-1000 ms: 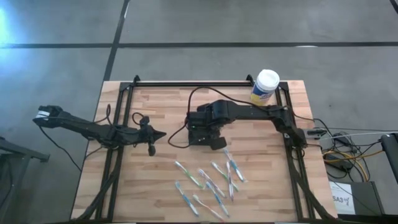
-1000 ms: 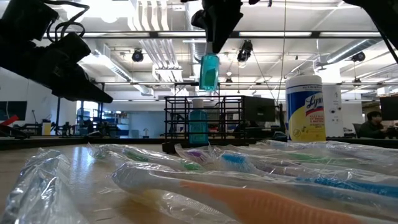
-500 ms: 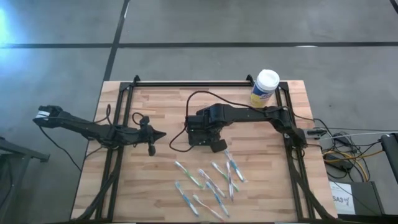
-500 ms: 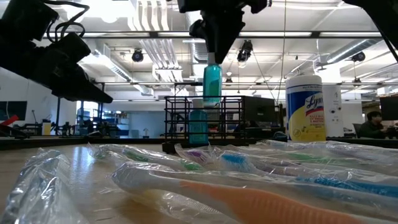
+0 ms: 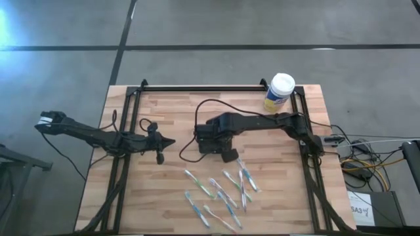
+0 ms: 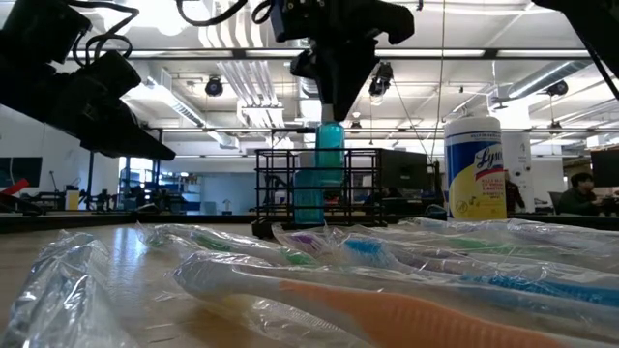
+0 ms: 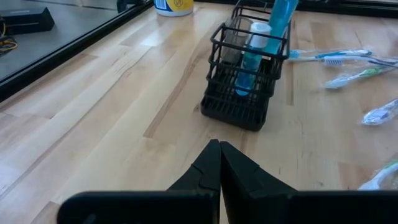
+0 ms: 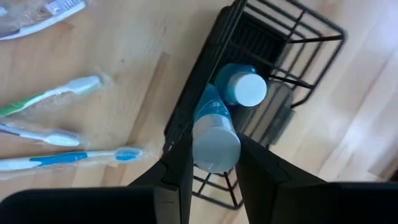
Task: Pick & Place toothbrushing station
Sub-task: Put the blue mouthwash into the black mesh organizer
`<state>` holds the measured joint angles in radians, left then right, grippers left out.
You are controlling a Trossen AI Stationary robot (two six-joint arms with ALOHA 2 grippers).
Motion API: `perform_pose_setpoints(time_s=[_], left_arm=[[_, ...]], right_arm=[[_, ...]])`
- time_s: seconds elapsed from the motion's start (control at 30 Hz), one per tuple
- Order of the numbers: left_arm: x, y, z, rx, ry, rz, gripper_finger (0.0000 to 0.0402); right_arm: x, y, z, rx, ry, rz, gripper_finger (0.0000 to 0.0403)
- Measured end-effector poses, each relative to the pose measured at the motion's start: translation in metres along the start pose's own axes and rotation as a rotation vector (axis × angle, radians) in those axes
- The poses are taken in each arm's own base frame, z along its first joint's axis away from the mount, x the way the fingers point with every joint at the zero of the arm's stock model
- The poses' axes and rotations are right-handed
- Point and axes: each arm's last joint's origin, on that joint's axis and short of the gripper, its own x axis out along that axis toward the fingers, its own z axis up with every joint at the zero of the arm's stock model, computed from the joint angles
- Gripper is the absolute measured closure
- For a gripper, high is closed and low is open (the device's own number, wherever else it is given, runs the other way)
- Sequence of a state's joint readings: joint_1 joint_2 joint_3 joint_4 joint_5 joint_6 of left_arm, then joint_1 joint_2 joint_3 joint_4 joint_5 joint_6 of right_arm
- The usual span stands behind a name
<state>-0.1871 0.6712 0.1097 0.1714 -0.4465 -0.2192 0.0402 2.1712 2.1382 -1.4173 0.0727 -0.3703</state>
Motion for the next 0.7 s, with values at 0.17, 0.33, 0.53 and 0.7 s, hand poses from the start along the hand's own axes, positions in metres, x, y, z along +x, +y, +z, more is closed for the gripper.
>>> perform_pose_setpoints(time_s=[0.17, 0.33, 0.53, 0.7], left_arm=[[0.000, 0.000, 0.000, -0.001, 0.000, 0.000, 0.0399], [0.000, 0.000, 0.000, -0.001, 0.000, -0.001, 0.0399], [0.000, 0.000, 0.000, -0.001, 0.000, 0.000, 0.0399], [0.000, 0.000, 0.000, -0.001, 0.001, 0.000, 0.0399]], right_arm=[[0.011, 0.001, 0.001, -0.009, -0.001, 0.004, 0.0314], [0.020, -0.002, -0.001, -0.016, 0.009, 0.008, 0.0314], [0.025, -0.008, -0.004, -0.005, 0.008, 0.028, 0.0314], [0.026, -0.010, -0.002, -0.018, -0.018, 0.024, 0.0314]])
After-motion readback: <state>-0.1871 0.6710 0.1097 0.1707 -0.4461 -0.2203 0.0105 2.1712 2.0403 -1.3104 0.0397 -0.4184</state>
